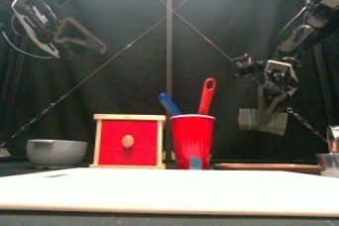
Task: Place sushi on board then cut the sushi with the knife then place the pieces on the plate
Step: Place the sushi on the board
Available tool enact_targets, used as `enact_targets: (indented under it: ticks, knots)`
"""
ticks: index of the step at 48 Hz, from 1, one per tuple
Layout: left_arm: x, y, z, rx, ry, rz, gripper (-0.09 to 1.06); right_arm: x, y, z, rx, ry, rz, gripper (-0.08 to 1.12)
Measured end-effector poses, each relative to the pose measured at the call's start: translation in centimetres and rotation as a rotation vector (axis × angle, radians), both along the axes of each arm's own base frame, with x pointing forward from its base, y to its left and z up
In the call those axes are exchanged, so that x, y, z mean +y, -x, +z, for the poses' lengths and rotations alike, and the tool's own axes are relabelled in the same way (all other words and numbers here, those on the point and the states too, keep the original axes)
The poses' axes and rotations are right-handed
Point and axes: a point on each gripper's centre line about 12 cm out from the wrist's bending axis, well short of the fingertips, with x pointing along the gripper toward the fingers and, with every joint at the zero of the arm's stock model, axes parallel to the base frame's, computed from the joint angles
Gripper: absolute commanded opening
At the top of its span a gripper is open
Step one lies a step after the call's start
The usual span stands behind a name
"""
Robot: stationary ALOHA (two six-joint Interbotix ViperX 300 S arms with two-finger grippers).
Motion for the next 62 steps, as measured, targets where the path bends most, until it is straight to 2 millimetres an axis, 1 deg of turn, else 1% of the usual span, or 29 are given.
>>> enact_targets:
  ticks: [5, 10, 22, 28, 35, 42, 49, 56, 62]
  knots:
    - [0.0, 0.0, 0.0, -0.002, 0.0, 0.002, 0.0, 2.0, -0.6, 0.4, -0.025, -0.052, -0.035, 0.59]
    - [0.0, 0.0, 0.0, 0.0, 0.0, 0.002, 0.0, 3.2, -0.9, 0.5, -0.039, -0.103, -0.096, 0.59]
    - [0.0, 0.0, 0.0, 0.0, 0.0, 0.0, 0.0, 6.5, -1.7, 0.5, -0.06, -0.164, -0.186, 0.59]
    - [0.0, 0.0, 0.0, 0.0, 0.0, 0.0, 0.0, 8.1, -2.5, 0.7, -0.059, -0.177, -0.208, 0.59]
    - [0.0, 0.1, -0.2, 0.005, 0.0, 0.002, 0.0, 9.8, -4.1, 0.4, -0.025, -0.176, -0.262, 0.59]
    - [0.0, 0.2, -0.3, 0.008, 0.0, 0.002, 0.0, 11.3, -5.9, 0.0, 0.011, -0.176, -0.365, 0.59]
    - [0.0, 0.2, -0.4, 0.011, 0.0, 0.002, 0.0, 12.7, -7.9, -0.2, 0.007, -0.197, -0.495, 0.59]
    - [0.5, 0.2, -0.4, 0.011, -0.004, 0.02, 0.0, 14.1, -9.8, -0.9, -0.021, -0.229, -0.655, 0.59]
    - [1.4, 0.3, -0.3, 0.005, -0.012, 0.052, 0.0, 15.0, -11.7, -1.7, -0.047, -0.245, -0.744, 0.59]
